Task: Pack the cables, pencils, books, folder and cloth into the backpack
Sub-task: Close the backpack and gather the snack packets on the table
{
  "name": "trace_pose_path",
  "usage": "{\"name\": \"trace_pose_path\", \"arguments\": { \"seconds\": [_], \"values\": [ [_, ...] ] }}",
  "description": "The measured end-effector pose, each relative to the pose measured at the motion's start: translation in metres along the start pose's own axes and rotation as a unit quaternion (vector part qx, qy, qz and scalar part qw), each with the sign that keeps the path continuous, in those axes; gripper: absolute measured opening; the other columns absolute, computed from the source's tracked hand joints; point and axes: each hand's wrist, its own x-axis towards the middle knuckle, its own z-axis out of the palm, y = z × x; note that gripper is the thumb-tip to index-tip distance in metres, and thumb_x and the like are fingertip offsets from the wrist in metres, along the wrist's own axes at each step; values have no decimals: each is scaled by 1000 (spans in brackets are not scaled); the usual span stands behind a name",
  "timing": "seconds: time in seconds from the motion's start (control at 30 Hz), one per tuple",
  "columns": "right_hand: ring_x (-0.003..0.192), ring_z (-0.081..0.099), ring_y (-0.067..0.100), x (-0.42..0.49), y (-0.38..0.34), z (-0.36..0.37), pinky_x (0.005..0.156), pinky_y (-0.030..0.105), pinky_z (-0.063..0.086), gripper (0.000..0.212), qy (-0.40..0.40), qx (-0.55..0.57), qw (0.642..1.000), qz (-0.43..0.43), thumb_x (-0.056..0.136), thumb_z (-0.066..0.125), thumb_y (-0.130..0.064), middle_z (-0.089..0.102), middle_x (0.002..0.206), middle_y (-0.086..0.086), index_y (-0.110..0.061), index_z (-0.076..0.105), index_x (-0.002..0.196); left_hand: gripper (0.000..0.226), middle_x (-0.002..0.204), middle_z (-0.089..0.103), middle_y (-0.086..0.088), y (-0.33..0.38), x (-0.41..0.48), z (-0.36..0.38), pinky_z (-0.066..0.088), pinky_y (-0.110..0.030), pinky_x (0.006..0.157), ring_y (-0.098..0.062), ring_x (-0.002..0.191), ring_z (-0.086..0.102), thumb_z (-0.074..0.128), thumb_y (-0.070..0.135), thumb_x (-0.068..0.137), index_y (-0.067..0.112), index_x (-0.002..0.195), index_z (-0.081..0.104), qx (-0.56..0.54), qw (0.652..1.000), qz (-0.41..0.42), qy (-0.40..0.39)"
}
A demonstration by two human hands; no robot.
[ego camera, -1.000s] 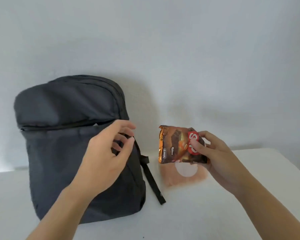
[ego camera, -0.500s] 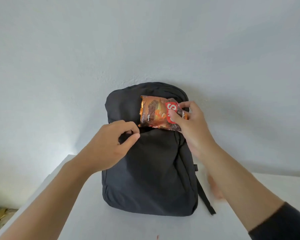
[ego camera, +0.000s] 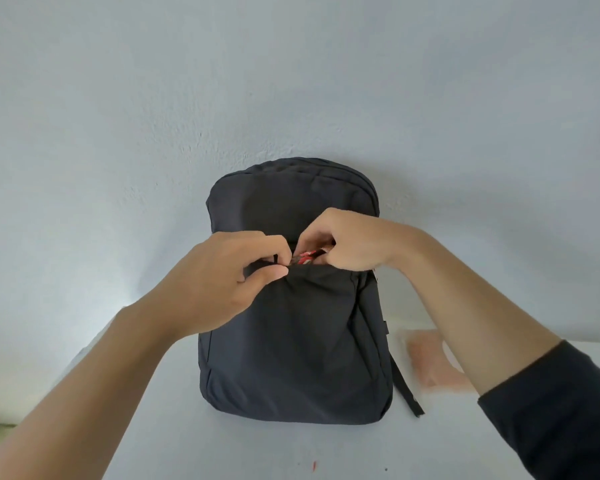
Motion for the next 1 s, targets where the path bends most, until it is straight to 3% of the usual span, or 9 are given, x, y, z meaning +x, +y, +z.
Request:
{"name": "trace_pose_path", "arguments": {
  "seconds": [0.17, 0.23, 0.3, 0.37, 0.47, 0.53, 0.7, 0.83, 1.0],
  "values": [
    [94, 65, 13, -4, -1, 15, 89, 32, 51, 33, -105, -72, 992, 16, 106, 42, -18, 72, 99, -11, -32, 71, 99, 11, 91, 66, 13, -11, 3, 15, 54, -45, 74, -18, 87, 64, 61, 25, 101, 35, 96, 62, -27, 999, 1, 40],
    [87, 62, 0, -12, 5, 17, 82, 21, 48, 33, -94, -35, 995, 13, 107, 42, -17, 69, 88, -22, -33, 68, 93, 6, 88, 65, 12, -12, 6, 25, 53, -44, 72, -18, 85, 63, 59, 29, 100, 31, 97, 62, -28, 998, 6, 60],
    [92, 63, -6, -22, 15, 18, 82, 14, 46, 27, -24, 66, 997, 14, 108, 44, -21, 69, 95, -25, -30, 69, 109, 5, 87, 62, 14, -11, 9, 34, 53, -43, 73, -15, 84, 60, 62, 24, 101, 28, 97, 61, -11, 996, 6, 85],
    [108, 66, 7, -34, 30, 24, 96, 24, 49, 26, 78, 196, 977, 12, 108, 47, -20, 73, 112, -10, -24, 67, 123, 8, 92, 62, 13, -7, 12, 42, 52, -36, 79, -13, 88, 57, 64, 18, 99, 25, 100, 61, 17, 993, -1, 114],
    [111, 68, 15, -60, 49, 40, 97, 24, 51, 23, 244, 290, 925, -28, 104, 53, -6, 74, 114, 2, -11, 71, 117, 9, 105, 61, 12, 6, 23, 57, 45, -22, 88, -13, 99, 54, 61, 23, 99, 23, 108, 64, 7, 992, 10, 129],
    [109, 70, 16, -75, 60, 52, 92, 25, 54, 19, 331, 326, 885, -21, 100, 57, 0, 75, 111, 5, -6, 72, 111, 16, 106, 61, 12, 13, 29, 65, 47, -29, 88, -14, 101, 55, 63, 27, 98, 24, 114, 63, -4, 994, 15, 109],
    [77, 66, 15, -115, 127, 86, 76, 29, 50, 17, 436, 316, 820, 193, 92, 61, -3, 72, 84, 4, -17, 69, 90, 16, 111, 60, 5, 34, 43, 88, 44, -33, 93, -20, 106, 50, 66, 18, 94, 20, 110, 69, 51, 985, 51, 157],
    [87, 64, 23, -152, 194, 120, 69, 31, 49, 9, 379, 239, 813, 373, 97, 57, -14, 68, 91, -2, -20, 63, 99, 12, 98, 59, 11, 72, 53, 128, 46, -17, 76, -8, 87, 55, 63, 12, 97, 19, 106, 68, -70, 990, 104, 57],
    [110, 56, 32, -177, 235, 138, 96, 50, 48, 27, 328, 145, 817, 451, 96, 54, -21, 61, 112, 4, -10, 61, 119, 17, 104, 61, 6, 89, 70, 218, 53, -24, 77, -6, 97, 60, 66, 23, 97, 28, 112, 60, -274, 941, -153, -130]
  ]
}}
